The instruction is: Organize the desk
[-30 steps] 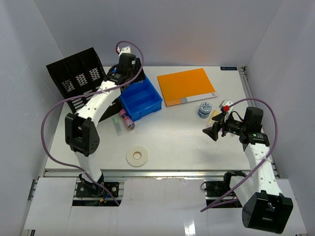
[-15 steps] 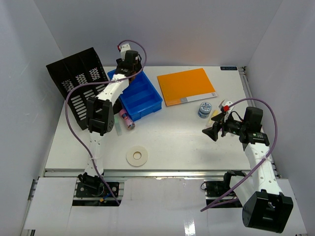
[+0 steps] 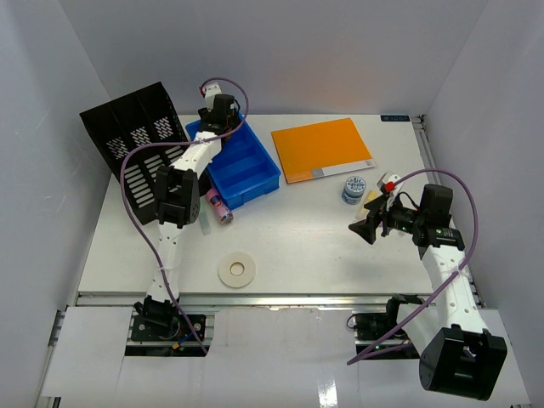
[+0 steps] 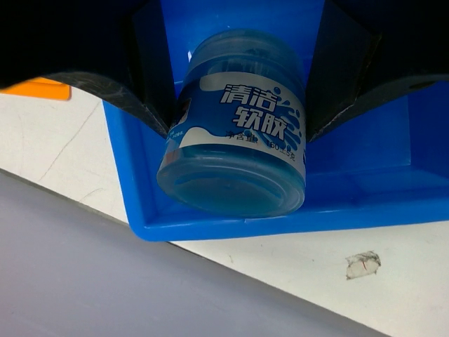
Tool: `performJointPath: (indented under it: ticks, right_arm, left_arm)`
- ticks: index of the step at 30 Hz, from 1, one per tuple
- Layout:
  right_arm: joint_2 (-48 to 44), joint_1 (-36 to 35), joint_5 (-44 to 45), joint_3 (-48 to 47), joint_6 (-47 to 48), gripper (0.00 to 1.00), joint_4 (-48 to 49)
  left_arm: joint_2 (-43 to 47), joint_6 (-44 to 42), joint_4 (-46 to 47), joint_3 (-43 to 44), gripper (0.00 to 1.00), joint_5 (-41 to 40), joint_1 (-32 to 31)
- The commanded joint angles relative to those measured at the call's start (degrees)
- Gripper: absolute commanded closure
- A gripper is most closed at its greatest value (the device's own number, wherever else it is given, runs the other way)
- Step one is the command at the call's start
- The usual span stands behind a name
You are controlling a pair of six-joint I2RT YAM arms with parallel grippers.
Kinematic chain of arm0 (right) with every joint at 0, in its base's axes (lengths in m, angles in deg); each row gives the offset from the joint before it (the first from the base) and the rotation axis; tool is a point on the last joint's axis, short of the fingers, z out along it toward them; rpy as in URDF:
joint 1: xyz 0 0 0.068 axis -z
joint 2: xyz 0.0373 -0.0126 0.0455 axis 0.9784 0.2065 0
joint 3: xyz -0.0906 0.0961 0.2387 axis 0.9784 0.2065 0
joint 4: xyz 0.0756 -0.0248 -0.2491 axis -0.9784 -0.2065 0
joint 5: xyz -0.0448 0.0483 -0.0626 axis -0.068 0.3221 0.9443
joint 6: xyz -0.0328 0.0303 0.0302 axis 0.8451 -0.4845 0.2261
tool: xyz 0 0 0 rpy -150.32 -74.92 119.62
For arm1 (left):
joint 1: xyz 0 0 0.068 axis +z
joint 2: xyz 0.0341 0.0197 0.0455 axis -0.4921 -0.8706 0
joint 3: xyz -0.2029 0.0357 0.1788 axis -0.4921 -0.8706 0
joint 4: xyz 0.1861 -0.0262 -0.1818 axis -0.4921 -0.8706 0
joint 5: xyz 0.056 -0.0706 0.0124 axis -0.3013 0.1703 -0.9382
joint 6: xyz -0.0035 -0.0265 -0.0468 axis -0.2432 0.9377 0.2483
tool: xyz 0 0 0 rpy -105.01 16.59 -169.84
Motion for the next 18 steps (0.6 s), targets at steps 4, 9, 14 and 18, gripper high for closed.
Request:
performJointPath:
  ticks: [4,9,14,18]
  right_arm:
    - [0.22,-0.27,-0.51,-0.8,0.02,0.1,-0.21]
    - [-0.02,-0.22,-0.5,-0.75,0.07,0.1,-0.29]
    - [-0.26,-0.3,-0.38,-0.71,0.19,0.1,-0.29]
    - [-0.26,-0.3,-0.38,-0.69,0.28,0.1,-0.29]
  left_arm:
    - [1.99,3.34,1.49,2.25,0.69,2.29,0.24]
    - [2.7,3.93,0.2,2.21,0.35,3.51,0.28]
    - [4.13,3.93,-1.53,3.58,0.12,4.93,0.28]
    - [5.74,3.96,-2.73,3.65,0.04,6.06,0.37]
